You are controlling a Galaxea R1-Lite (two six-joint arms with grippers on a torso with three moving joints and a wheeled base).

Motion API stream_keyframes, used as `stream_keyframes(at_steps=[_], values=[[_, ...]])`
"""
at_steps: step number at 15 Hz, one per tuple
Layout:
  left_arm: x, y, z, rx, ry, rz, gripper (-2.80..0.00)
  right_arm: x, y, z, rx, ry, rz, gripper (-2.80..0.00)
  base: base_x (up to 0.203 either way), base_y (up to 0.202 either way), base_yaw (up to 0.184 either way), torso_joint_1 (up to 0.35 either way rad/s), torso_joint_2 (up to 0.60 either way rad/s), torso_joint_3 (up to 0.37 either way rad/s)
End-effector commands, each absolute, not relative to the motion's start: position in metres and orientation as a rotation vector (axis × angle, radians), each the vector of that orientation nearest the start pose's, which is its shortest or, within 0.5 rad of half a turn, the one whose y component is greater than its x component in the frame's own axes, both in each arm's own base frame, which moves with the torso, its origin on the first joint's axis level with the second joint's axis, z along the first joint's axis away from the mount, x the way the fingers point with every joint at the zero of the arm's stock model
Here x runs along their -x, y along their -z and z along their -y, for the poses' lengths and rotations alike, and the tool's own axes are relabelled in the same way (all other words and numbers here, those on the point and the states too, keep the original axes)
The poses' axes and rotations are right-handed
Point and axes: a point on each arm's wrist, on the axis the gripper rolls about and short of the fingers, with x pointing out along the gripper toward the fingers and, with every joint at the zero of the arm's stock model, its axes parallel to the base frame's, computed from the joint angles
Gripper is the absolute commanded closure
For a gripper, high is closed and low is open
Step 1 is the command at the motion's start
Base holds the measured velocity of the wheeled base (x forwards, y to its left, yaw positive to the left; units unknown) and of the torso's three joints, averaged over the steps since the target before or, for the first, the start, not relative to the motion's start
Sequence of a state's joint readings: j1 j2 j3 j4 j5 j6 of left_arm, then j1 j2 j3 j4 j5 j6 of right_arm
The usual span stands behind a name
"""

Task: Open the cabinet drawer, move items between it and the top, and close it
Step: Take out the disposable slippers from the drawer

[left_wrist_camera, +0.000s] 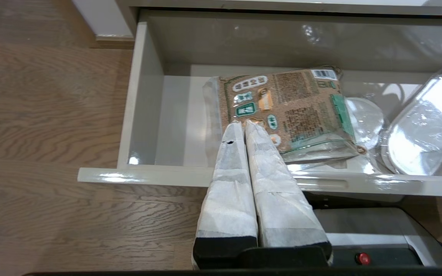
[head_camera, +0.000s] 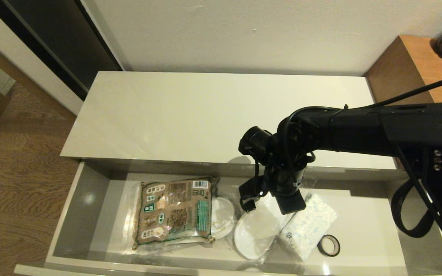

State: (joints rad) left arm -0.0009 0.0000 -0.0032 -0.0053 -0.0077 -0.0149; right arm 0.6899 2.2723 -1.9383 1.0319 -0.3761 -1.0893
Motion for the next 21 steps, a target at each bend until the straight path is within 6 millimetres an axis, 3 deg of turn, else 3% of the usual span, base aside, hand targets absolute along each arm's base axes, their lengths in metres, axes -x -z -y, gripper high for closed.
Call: stream_keyframes(at_steps=[1, 10, 13, 16, 18, 21], values=[[0.023, -0.077, 0.0, 0.015, 0.009, 0.008, 0.0, -0.313, -0.132, -0.258, 1.68, -0.973, -1.004, 0.0, 0.0, 0.0, 0.0, 0.0, 0.0, 0.0], [0.023, -0.077, 0.0, 0.015, 0.009, 0.008, 0.0, -0.286, -0.124, -0.266, 1.884, -1.007, -1.134, 0.0, 0.0, 0.0, 0.0, 0.0, 0.0, 0.0], [0.023, -0.077, 0.0, 0.015, 0.009, 0.008, 0.0, -0.282, -0.108, -0.279, 1.899, -1.019, -1.136, 0.0, 0.0, 0.0, 0.0, 0.0, 0.0, 0.0], [0.023, -0.077, 0.0, 0.015, 0.009, 0.008, 0.0, -0.273, -0.111, -0.286, 1.787, -1.057, -1.103, 0.0, 0.0, 0.0, 0.0, 0.0, 0.0, 0.0], [0.023, -0.077, 0.0, 0.015, 0.009, 0.008, 0.0, -0.267, -0.103, -0.292, 1.676, -1.072, -1.073, 0.0, 0.0, 0.0, 0.0, 0.0, 0.0, 0.0], [0.023, -0.077, 0.0, 0.015, 0.009, 0.008, 0.0, -0.274, -0.08, -0.302, 1.562, -1.064, -0.964, 0.0, 0.0, 0.0, 0.0, 0.0, 0.0, 0.0]])
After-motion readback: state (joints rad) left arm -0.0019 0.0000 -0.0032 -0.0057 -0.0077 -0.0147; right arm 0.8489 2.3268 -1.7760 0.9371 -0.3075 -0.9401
